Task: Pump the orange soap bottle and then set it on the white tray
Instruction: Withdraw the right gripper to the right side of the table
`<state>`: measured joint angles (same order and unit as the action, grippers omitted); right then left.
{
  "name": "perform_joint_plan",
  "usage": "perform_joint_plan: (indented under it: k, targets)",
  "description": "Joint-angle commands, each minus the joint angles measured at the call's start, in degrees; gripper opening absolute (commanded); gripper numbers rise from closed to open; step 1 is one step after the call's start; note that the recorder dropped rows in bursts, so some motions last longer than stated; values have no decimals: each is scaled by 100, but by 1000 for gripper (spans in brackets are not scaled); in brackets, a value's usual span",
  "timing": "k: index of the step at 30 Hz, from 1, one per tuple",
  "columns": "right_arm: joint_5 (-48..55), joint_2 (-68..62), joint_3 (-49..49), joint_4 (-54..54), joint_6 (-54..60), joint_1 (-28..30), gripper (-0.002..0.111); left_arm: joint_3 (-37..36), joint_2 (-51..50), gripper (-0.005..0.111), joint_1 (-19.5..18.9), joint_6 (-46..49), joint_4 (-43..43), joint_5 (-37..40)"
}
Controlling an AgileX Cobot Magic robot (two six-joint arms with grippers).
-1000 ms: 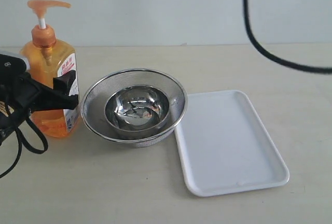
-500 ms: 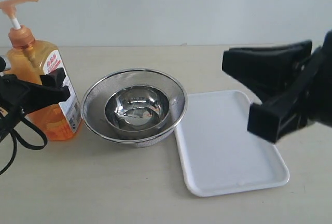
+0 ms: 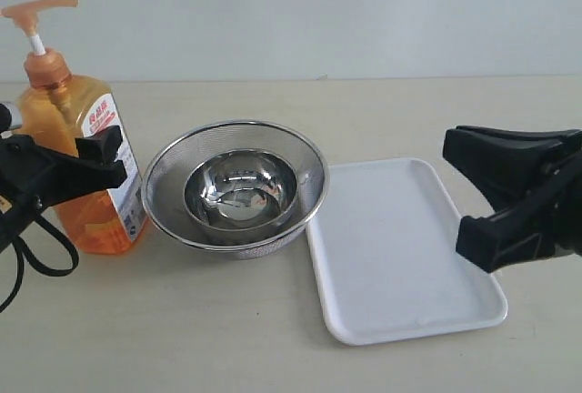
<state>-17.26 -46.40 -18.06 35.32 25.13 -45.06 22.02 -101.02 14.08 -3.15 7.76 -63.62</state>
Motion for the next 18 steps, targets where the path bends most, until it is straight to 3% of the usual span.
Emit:
perform_joint_plan:
  k: [1,7,18]
  targets:
    - [-422,51,48,1227,1181,-5,0,-92,292,5,20,125,-23,-233]
    - [-1935,59,957,1985,1184,-5,0,-127,313,5,20,253,-23,-248]
    - [-2729,59,1302,2581,1461,-5,0,-140,636,5,20,271,-23,-203]
